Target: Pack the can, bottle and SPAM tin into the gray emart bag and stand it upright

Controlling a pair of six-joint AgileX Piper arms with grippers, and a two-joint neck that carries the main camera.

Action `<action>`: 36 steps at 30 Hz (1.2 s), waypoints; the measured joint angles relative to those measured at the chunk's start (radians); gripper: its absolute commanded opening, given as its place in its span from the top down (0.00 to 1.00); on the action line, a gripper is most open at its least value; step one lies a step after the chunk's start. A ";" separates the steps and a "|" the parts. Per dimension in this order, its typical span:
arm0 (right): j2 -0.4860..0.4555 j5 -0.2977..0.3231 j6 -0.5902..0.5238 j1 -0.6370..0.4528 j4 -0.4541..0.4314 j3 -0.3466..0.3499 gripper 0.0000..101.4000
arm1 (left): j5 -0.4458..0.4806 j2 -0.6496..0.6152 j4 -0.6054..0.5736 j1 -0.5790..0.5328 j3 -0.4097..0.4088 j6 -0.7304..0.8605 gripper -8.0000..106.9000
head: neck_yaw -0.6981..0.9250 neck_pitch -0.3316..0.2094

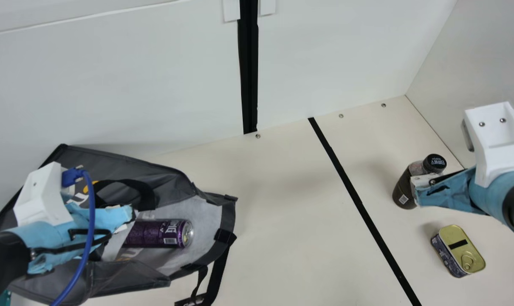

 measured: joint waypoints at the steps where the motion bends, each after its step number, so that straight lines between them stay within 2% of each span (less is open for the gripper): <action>1: -0.003 0.000 0.000 -0.008 0.001 0.004 0.06 | 0.000 0.000 0.000 0.000 0.000 0.000 1.00 | 0.000 0.000; 22: -0.030 -0.001 -0.041 -0.136 0.094 0.010 0.06 | 0.000 0.000 0.000 0.000 0.000 0.000 1.00 | 0.000 0.000; 36: -0.005 -0.001 -0.019 -0.138 0.119 -0.005 0.06 | 0.000 0.000 0.000 0.000 0.000 0.000 1.00 | 0.000 0.000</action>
